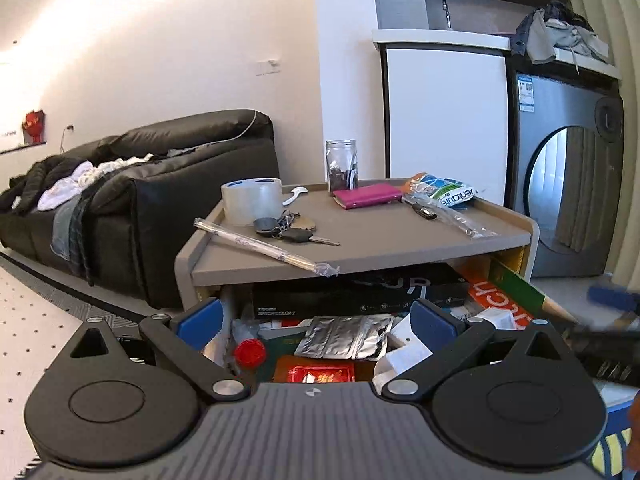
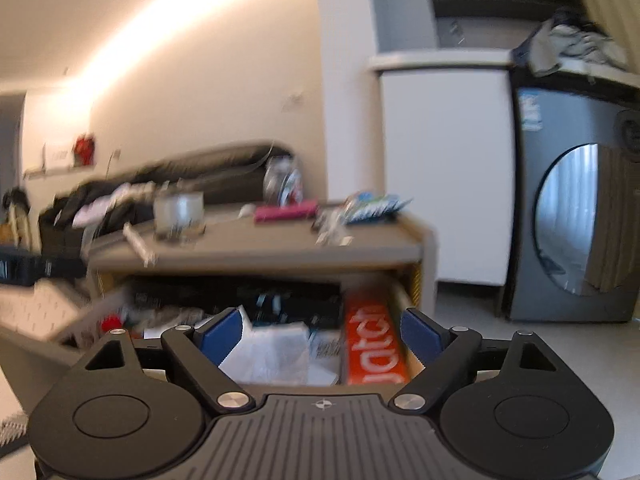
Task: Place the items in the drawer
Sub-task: 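Withdraw the left gripper up from the drawer, then push the drawer front shut with the left gripper while the right gripper approaches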
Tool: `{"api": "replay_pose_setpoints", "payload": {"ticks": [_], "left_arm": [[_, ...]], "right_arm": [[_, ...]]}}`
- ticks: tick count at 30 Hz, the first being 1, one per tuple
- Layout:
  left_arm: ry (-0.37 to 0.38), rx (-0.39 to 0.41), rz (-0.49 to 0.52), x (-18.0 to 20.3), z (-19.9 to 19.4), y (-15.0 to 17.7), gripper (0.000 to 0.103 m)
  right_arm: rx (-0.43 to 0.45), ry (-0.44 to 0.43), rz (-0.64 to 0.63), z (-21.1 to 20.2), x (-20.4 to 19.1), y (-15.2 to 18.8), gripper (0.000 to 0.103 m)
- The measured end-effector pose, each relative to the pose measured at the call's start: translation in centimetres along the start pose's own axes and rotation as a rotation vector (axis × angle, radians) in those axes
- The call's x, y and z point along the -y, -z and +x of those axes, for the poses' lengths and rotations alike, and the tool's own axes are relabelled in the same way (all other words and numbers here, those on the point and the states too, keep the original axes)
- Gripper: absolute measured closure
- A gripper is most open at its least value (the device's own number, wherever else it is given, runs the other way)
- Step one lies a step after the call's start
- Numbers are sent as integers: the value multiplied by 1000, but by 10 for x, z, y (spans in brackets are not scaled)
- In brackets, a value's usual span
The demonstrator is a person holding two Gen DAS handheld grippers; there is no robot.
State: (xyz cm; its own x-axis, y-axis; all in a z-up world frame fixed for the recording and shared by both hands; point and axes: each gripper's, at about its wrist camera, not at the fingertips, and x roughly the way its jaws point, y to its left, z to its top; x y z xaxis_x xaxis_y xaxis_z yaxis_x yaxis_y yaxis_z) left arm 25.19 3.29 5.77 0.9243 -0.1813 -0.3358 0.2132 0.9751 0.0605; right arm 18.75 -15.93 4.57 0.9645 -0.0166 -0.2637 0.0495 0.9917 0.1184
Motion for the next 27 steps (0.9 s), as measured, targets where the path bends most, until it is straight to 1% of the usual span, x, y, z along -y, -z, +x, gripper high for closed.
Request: {"api": "replay_pose_setpoints", "payload": {"ticks": [5,11,19,22,27], "left_arm": [[-2,16,-5,3,-12,4,0],[1,39,-9,7,-28,11,0],[-19,93,-69,10,-51,27,0],[-13,111,-92,10,-58,32,0],[-39,135,-93,16,-68,43,0]], "right_arm": [[20,-4,28,-21,0,0,13],[26,-15,-15,-38,-7,7,13],[35,-26,2,-53,2,10,13],[43,-31,-17,-58,3,10,13],[70,-30,-55,-67,3,11,13]]}}
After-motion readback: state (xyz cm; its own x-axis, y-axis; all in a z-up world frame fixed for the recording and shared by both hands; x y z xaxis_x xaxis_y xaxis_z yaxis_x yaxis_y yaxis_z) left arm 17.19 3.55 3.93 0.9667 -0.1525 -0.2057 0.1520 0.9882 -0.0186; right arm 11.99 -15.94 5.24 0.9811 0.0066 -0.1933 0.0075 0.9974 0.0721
